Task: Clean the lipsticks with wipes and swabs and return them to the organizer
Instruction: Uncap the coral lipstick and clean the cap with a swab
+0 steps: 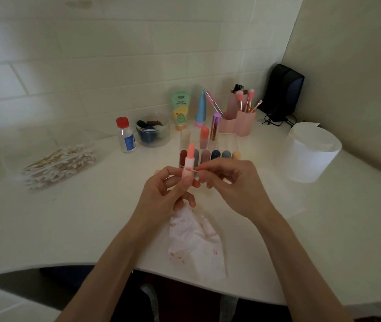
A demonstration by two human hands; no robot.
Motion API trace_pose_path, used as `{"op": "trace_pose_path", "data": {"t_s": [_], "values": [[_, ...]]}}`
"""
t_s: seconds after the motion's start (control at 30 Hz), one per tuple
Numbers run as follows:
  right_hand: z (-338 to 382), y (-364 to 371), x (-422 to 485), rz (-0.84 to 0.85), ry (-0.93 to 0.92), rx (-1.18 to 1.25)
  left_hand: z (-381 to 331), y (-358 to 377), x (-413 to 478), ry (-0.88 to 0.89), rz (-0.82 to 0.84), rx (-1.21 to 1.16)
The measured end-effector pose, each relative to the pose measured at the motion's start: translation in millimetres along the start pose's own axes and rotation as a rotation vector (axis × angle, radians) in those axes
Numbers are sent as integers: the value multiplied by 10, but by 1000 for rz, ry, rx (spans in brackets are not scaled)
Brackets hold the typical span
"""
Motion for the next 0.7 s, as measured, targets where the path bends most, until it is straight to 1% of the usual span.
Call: {"op": "trace_pose_path", "data": {"t_s": [0.17,0.43,0.57,0.7], "values": [[16,17,-57,-2,-14,27,4,25,12,18,26,8],[-130,49,-125,-5,164,253,7,35,-2,26,46,39],[-135,63,-151,10,195,301,17,31,-2,29,43,45],[-128,59,-174,21,199,284,33,13,14,34,27,73]]}}
Point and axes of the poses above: each hand's wrist, its own x-axis towards the middle knuckle, its own y-axis out of the palm, z = x × y, the point moved 8 cm from there along x, towards the middle knuckle, and after that the axes turned 9 degrees about -y, right-handed, at the moved point
